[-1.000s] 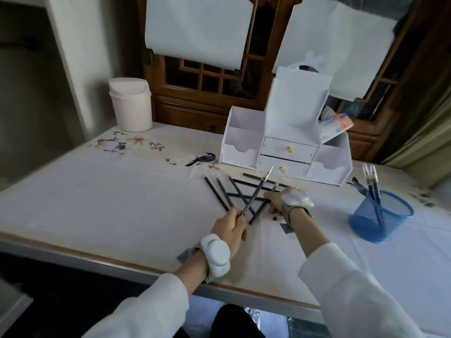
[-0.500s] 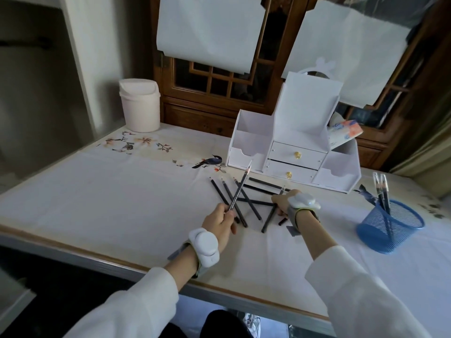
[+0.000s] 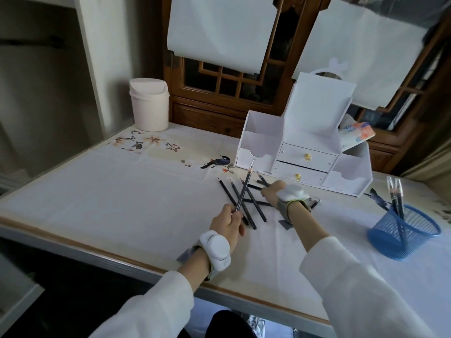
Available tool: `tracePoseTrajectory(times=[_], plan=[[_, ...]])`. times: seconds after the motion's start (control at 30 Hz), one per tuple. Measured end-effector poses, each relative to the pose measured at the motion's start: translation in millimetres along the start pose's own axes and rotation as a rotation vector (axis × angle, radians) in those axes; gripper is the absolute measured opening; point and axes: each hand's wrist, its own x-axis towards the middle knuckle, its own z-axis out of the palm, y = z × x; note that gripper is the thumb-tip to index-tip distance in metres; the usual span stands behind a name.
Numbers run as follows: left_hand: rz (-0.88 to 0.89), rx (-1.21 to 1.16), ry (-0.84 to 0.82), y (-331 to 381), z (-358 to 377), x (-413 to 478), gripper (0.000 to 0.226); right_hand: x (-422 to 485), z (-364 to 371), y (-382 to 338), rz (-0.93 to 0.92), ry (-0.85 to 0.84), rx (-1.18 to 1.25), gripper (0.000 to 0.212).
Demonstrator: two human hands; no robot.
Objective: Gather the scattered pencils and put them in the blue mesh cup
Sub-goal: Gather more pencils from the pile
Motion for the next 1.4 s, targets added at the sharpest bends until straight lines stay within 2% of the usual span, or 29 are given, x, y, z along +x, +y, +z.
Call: tracePoseTrajectory(times=[0.07,0.23,0.3,0.43,0.6,0.73,0.9,1.0,1.1,1.23,1.3,1.4], plan=[[-0.005,-0.021,0.008,0,-1,0,0.024,-1,5,-7,-0.019,-0.003,-0.058,0.016],[-0.024,-0.039,0.003,3,-2,0,0.014,-2,13,-24,-0.039,-0.038,-0.186,0.047],[-0.029,-0.070,-0.014,4,-2,-1,0.014,-2,14,-27,-0.053,-0.053,-0.239,0.048],[-0.034,-0.114,-0.041,6,-4,-3,0.014,-4,12,-25,-0.071,-0.021,-0.208,0.031],[-0.022,-0.113,-0.048,5,-4,-3,0.014,-12,1,-17,-0.079,0.042,-0.130,0.038],[-0.025,-0.100,-0.049,5,-2,-6,0.011,-19,-6,-8,-0.151,0.009,0.165,0.034],[-0.055,-0.194,-0.076,8,-3,-6,0.012,-34,-10,0,-0.238,-0.094,0.497,0.014],[-0.028,-0.136,-0.081,14,7,-11,0.013,-47,-16,6,-0.246,-0.146,0.720,0.010],[-0.013,-0.060,-0.106,21,22,-14,0.014,-61,-18,14,-0.256,-0.179,0.888,0.015],[0.115,0.066,-0.175,35,44,-13,0.038,-70,-21,30,-0.274,-0.135,0.930,0.019],[0.159,0.021,-0.195,42,54,-13,0.043,-71,-24,37,-0.236,-0.147,1.089,0.024],[0.108,-0.130,-0.252,51,68,-12,0.037,-73,-31,50,-0.201,-0.133,1.213,0.023]])
